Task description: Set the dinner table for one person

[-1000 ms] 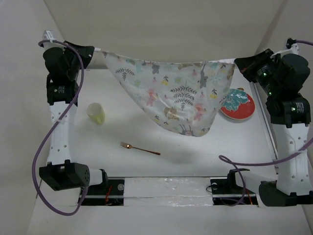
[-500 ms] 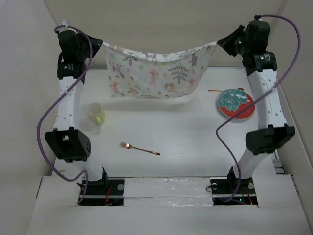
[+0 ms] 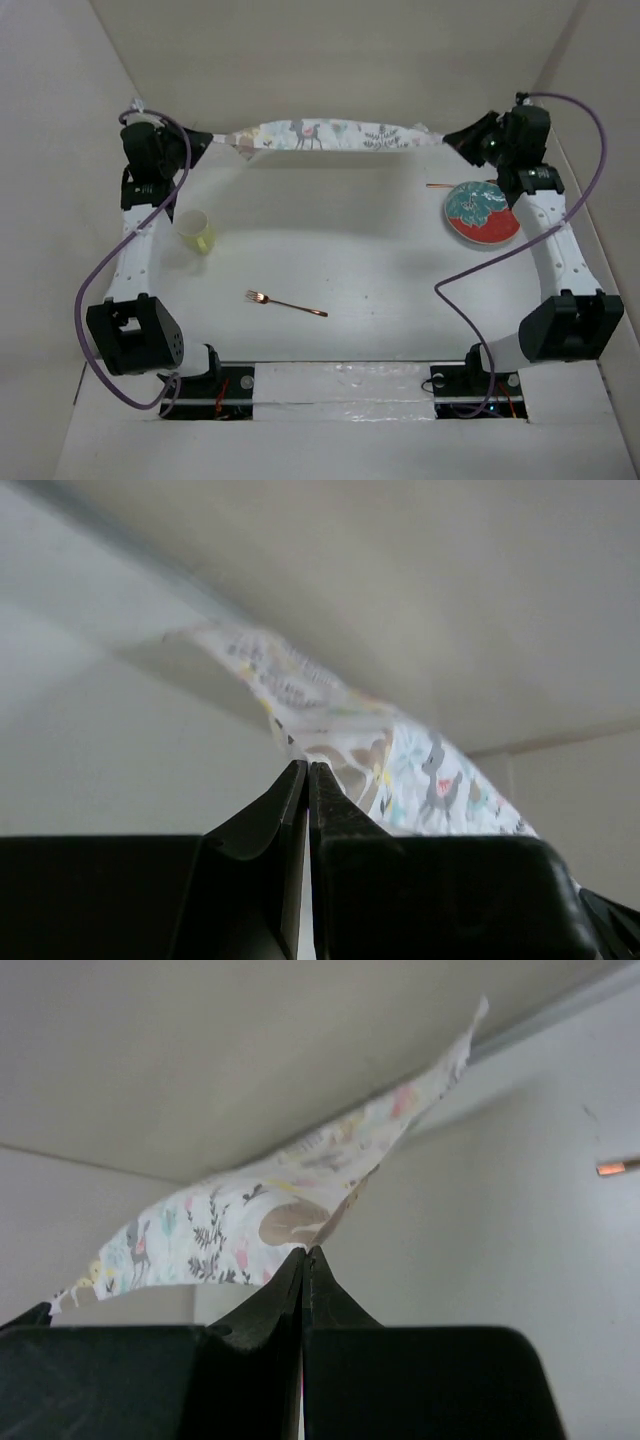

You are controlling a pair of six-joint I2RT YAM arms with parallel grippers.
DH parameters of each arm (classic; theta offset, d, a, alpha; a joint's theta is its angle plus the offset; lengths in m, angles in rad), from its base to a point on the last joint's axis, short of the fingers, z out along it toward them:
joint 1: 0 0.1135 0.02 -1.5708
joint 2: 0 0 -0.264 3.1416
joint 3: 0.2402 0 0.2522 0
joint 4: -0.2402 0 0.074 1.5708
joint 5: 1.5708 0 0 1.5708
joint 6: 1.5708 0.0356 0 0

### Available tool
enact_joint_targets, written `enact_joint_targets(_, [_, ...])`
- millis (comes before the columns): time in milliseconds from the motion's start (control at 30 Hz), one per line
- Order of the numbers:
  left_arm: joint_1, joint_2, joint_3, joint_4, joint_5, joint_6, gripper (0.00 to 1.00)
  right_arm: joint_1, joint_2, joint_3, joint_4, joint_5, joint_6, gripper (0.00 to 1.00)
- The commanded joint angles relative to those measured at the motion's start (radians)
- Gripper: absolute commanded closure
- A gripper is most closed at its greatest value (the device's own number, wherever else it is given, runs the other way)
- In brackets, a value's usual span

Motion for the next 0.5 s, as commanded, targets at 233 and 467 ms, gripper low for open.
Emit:
enact_joint_targets(233, [0.006, -0.025, -0.497, 0.111, 0.051, 0.15, 1.0, -0.006, 0.088, -0.471, 0.105, -0.059, -0.063, 1.0])
enact_joint_targets(467, [0.006, -0.035, -0.595, 0.042, 0.03, 0.213, 1.0, -0.006, 0.077, -0.583, 0.065, -0.024, -0.091, 1.0])
